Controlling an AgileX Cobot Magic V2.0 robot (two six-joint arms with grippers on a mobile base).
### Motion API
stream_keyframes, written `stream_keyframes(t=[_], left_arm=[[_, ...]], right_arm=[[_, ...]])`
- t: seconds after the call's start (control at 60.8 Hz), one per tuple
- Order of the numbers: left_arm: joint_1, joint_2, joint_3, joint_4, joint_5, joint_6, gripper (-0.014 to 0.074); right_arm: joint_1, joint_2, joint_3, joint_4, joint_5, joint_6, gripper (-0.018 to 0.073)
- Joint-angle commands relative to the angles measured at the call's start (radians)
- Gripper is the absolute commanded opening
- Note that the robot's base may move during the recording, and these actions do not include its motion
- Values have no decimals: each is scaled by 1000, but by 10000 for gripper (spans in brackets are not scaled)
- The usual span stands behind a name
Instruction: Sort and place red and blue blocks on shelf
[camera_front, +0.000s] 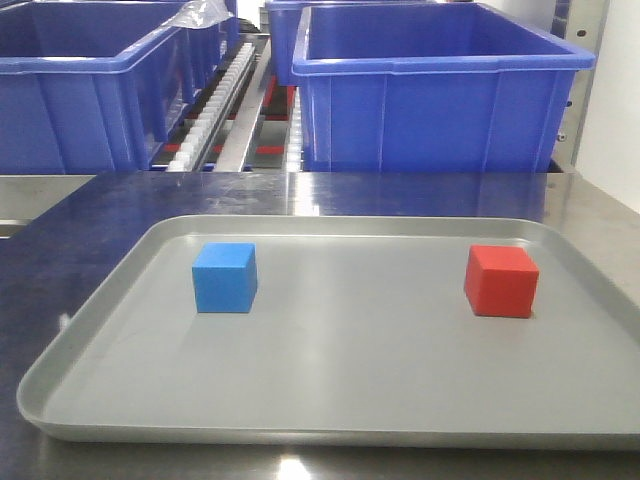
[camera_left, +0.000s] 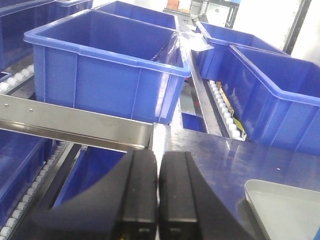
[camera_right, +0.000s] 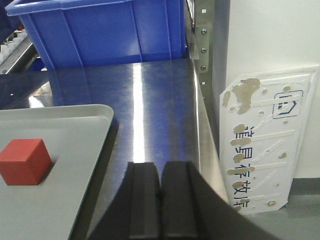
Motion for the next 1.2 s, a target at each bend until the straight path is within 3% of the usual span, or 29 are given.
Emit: stream_keyframes(t=[0.0,1.184], left_arm=[[4,-15,25,-6,-86,1,125],[4,-15,25,-6,-86,1,125]], right_arm=[[-5,-20,-24,-6,-84,-9,55],[-5,-20,-24,-65,-86,-10,55]])
